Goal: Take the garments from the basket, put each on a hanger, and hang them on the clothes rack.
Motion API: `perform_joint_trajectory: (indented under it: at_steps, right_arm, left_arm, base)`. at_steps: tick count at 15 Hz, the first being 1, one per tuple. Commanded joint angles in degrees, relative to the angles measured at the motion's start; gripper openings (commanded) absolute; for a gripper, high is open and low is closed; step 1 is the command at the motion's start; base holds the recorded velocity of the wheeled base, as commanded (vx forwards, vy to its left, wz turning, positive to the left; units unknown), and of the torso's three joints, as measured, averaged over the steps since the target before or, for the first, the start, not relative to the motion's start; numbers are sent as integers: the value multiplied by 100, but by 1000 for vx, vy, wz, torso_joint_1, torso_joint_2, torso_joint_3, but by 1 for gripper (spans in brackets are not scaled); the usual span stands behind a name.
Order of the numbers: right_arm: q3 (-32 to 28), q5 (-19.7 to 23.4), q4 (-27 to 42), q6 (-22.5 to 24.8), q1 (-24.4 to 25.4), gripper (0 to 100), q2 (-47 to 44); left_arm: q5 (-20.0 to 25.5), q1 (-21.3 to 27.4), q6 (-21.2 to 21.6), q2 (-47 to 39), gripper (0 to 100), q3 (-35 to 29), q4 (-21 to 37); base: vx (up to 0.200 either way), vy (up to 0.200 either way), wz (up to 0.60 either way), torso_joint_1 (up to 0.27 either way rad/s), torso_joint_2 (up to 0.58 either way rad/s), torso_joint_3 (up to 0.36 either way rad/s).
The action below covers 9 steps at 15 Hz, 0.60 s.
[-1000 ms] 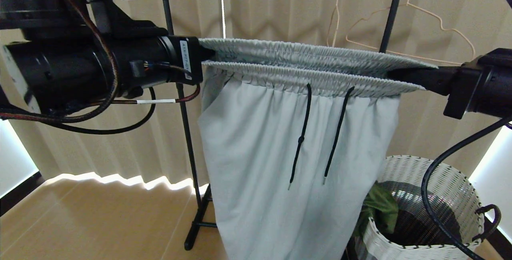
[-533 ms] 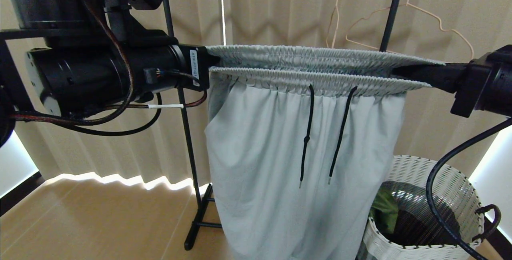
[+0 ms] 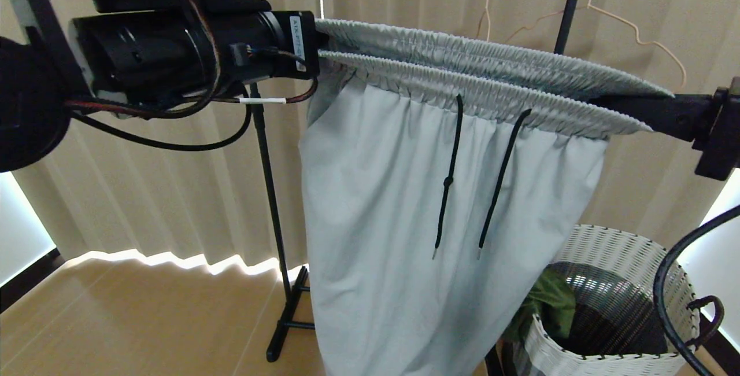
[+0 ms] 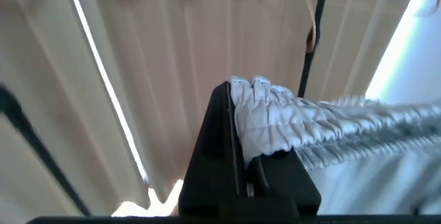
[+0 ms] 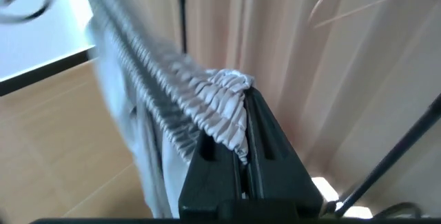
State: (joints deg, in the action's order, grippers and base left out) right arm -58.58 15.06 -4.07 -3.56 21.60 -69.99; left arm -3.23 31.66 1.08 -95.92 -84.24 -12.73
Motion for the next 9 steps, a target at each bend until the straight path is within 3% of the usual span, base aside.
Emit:
perform_joint_trajectory:
  at_steps: [1, 3, 9]
  right_arm:
    - [285, 410, 56, -48, 2, 0, 398]
    - [540, 718, 91, -40, 28, 0, 565]
    - [646, 709, 29, -22, 107, 0, 433]
  left_arm:
    - [-11, -125, -3, -419, 0, -295, 7]
    - [-11, -160, -3, -463, 0, -365, 7]
    - [-11, -186, -3, -384, 0, -365, 86]
  base:
    - [0, 0, 0, 0, 0, 0]
    - [0, 0, 0, 0, 0, 0]
    - [0, 0, 0, 0, 0, 0]
